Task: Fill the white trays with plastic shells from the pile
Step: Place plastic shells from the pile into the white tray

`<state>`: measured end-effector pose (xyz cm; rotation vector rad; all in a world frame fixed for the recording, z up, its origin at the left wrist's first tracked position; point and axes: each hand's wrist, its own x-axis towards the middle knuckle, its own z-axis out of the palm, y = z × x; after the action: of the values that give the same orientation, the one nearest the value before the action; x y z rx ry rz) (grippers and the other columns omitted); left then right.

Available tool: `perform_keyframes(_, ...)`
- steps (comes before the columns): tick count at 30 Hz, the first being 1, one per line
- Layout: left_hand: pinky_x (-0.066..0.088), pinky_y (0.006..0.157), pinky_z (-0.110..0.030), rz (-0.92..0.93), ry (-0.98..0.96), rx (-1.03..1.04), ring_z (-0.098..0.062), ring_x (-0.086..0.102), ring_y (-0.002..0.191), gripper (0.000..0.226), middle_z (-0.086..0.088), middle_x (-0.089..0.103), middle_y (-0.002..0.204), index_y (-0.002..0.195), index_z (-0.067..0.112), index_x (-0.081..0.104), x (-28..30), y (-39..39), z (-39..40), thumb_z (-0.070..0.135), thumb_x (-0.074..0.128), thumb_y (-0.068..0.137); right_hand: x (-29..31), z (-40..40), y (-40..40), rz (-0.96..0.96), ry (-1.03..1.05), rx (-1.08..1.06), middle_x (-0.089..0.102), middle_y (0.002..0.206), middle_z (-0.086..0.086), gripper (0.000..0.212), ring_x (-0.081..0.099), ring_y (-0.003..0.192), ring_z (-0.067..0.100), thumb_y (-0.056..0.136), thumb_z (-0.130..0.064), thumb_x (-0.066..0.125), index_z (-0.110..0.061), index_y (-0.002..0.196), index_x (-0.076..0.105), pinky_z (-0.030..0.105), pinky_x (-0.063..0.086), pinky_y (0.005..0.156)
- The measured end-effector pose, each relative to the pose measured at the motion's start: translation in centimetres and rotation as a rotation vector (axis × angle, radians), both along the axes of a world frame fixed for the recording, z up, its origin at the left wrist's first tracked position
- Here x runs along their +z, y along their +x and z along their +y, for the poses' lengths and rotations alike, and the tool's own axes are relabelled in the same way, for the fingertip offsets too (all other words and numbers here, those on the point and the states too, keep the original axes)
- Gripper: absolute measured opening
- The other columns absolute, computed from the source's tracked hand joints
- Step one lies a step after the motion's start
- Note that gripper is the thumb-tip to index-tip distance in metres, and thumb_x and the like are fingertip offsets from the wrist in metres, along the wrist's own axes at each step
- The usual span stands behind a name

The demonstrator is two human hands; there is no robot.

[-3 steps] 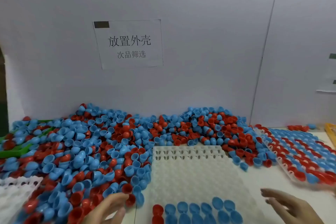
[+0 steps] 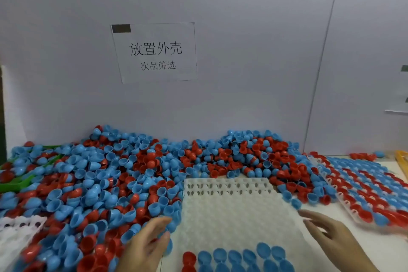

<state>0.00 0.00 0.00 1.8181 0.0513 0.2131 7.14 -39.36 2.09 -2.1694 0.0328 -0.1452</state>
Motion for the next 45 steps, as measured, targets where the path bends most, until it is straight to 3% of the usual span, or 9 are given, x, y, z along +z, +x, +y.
perform_keyframes(6, 0.041, 0.092, -0.005, 0.021, 0.131, 0.05, -0.006, 0.055, 0.124, 0.024, 0.013, 0.063, 0.124, 0.113, 0.031, 0.062, 0.5, 6.7, -2.8, 0.012, 0.054, 0.102, -1.5, 2.7, 6.0, -0.107, -0.214, 0.087, 0.06, 0.132, -0.011, 0.033, 0.051, 0.125, 0.011, 0.095, -0.015, 0.064, -0.025, 0.126, 0.066, 0.035, 0.043, 0.108)
perform_keyframes(11, 0.041, 0.111, -0.029, 0.13, 0.387, 0.034, -0.01, 0.052, 0.129, 0.026, 0.005, 0.059, 0.137, 0.128, 0.032, 0.058, -0.5, 9.6, -3.3, 0.025, 0.051, 0.104, -3.6, 3.2, 9.1, -0.063, -0.197, 0.116, 0.059, 0.137, -0.008, 0.034, 0.05, 0.129, 0.011, 0.096, -0.011, 0.062, -0.023, 0.127, 0.066, 0.034, 0.041, 0.111)
perform_keyframes(17, 0.024, 0.107, -0.009, 0.082, 0.451, 0.067, -0.005, 0.039, 0.139, 0.028, 0.009, 0.047, 0.148, 0.129, 0.025, 0.061, -0.7, 10.5, -2.5, 0.021, 0.052, 0.103, -4.7, 4.7, 11.0, -0.089, -0.134, 0.106, 0.058, 0.127, -0.015, 0.033, 0.049, 0.123, 0.005, 0.095, -0.007, 0.061, -0.028, 0.119, 0.07, 0.033, 0.038, 0.112)
perform_keyframes(23, 0.03, 0.084, 0.007, 0.048, 0.552, 0.043, 0.002, 0.05, 0.119, 0.021, 0.032, 0.051, 0.115, 0.111, 0.039, 0.059, 0.0, 11.5, -1.9, 0.022, 0.06, 0.099, -4.0, 3.9, 13.1, -0.156, 0.062, 0.055, 0.072, 0.104, -0.018, 0.027, 0.064, 0.101, 0.004, 0.093, -0.007, 0.065, -0.031, 0.102, 0.074, 0.031, 0.054, 0.085)
perform_keyframes(27, 0.017, 0.115, -0.013, 0.098, 0.702, -0.129, 0.006, 0.022, 0.141, 0.04, 0.031, 0.026, 0.148, 0.141, 0.045, 0.045, 0.5, 12.8, -2.3, 0.043, 0.051, 0.102, -4.9, 5.4, 14.4, -0.167, 0.087, 0.101, 0.064, 0.113, -0.021, 0.028, 0.056, 0.105, -0.007, 0.091, -0.007, 0.067, -0.028, 0.107, 0.073, 0.015, 0.043, 0.082)
perform_keyframes(31, 0.011, 0.123, -0.028, 0.208, 0.851, -0.199, -0.001, 0.009, 0.151, 0.05, 0.024, 0.007, 0.163, 0.153, 0.045, 0.029, 0.4, 13.8, -2.9, 0.053, 0.034, 0.104, -5.3, 5.9, 15.4, -0.182, 0.129, 0.104, 0.065, 0.111, -0.016, 0.026, 0.055, 0.105, -0.006, 0.091, -0.004, 0.067, -0.024, 0.107, 0.075, 0.009, 0.039, 0.085)
perform_keyframes(39, 0.035, 0.108, -0.025, 0.052, 1.076, -0.118, -0.001, 0.039, 0.131, 0.037, 0.024, 0.045, 0.137, 0.137, 0.039, 0.049, 2.6, 15.6, -4.4, 0.05, 0.039, 0.103, -6.0, 4.6, 15.5, -0.272, 0.415, -0.015, 0.073, 0.098, -0.023, 0.033, 0.064, 0.098, -0.007, 0.096, -0.003, 0.058, -0.03, 0.096, 0.075, 0.017, 0.047, 0.08)
perform_keyframes(43, 0.046, 0.1, -0.029, 0.028, 0.923, -0.221, -0.004, 0.049, 0.114, 0.037, 0.017, 0.051, 0.133, 0.135, 0.036, 0.052, 4.7, 19.9, -7.9, 0.046, 0.053, 0.099, -6.7, 4.5, 15.7, -0.28, 0.445, -0.064, 0.075, 0.095, -0.016, 0.034, 0.066, 0.097, -0.003, 0.096, -0.001, 0.056, -0.028, 0.094, 0.075, 0.023, 0.05, 0.084)
perform_keyframes(45, 0.044, 0.105, -0.033, -0.004, 0.833, -0.24, -0.008, 0.048, 0.123, 0.046, 0.013, 0.048, 0.139, 0.138, 0.037, 0.048, 5.0, 22.7, -9.9, 0.045, 0.061, 0.095, -6.8, 4.5, 15.8, -0.28, 0.451, -0.063, 0.075, 0.094, -0.017, 0.034, 0.066, 0.095, -0.002, 0.096, -0.001, 0.055, -0.028, 0.093, 0.075, 0.023, 0.05, 0.084)
